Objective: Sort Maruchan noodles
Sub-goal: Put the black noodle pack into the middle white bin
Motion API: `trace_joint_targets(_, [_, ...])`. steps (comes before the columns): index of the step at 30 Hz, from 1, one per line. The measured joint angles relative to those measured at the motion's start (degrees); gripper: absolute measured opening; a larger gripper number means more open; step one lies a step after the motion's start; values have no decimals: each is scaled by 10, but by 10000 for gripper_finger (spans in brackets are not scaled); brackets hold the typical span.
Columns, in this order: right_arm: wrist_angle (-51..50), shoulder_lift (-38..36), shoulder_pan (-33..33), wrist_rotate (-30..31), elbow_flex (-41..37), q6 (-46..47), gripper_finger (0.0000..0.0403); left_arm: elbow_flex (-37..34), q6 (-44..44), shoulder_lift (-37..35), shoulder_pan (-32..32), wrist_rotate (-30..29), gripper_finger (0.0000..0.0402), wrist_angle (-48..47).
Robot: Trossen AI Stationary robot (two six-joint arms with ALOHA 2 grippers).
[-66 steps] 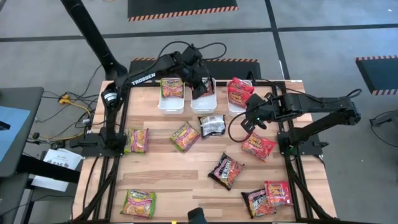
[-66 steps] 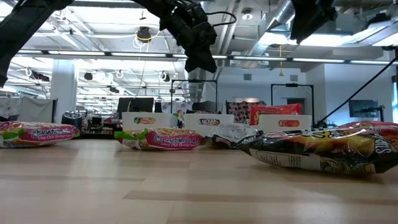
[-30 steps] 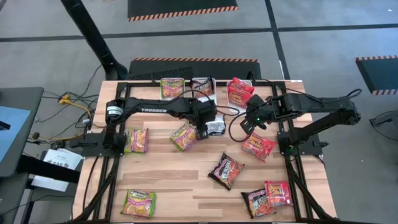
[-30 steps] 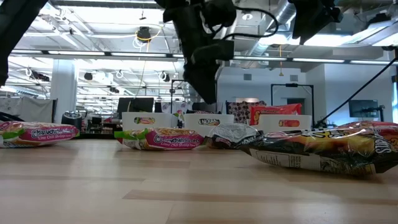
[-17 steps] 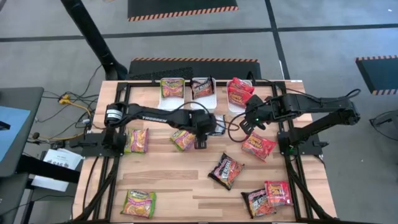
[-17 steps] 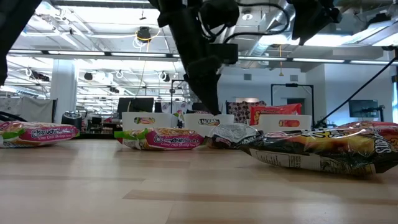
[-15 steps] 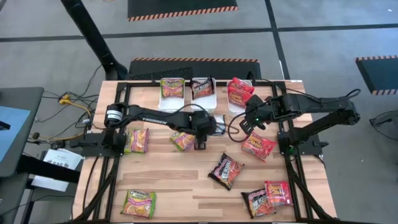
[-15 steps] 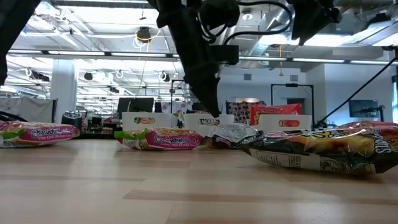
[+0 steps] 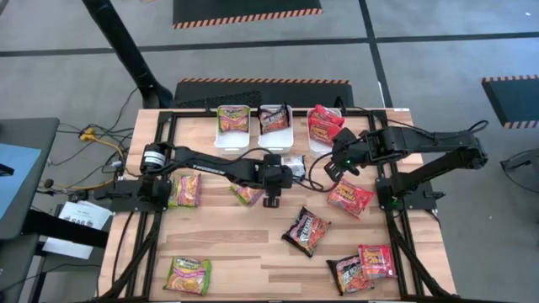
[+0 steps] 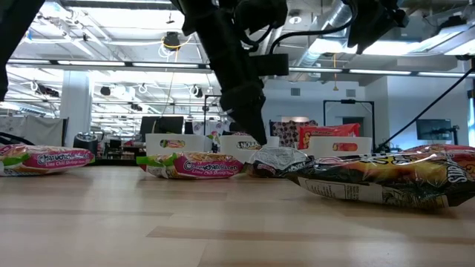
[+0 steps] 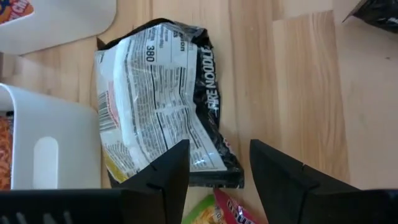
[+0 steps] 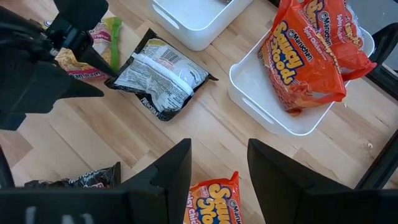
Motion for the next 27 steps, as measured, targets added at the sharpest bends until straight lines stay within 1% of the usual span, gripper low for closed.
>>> trace_joint_targets(4, [2, 0, 0, 0, 0, 4, 180, 0, 8, 0, 0, -21, 155, 14])
trace_joint_targets(10, [2, 0, 0, 0, 0, 10, 180, 0, 24, 0, 9, -25, 155, 47])
trace_joint_targets(19, [2, 0, 0, 0, 0, 19, 180, 0, 20, 0, 43, -21, 155, 47])
trace_joint_targets(21, [2, 0, 0, 0, 0, 20, 180, 0, 20, 1, 51, -8, 155, 46])
trace_joint_targets(24, [2, 0, 0, 0, 0, 20, 180, 1, 20, 17, 63, 27, 155, 57])
trace_joint_targets(27, [2, 0, 0, 0, 0, 20, 180, 0, 18, 31, 68, 50, 155, 56])
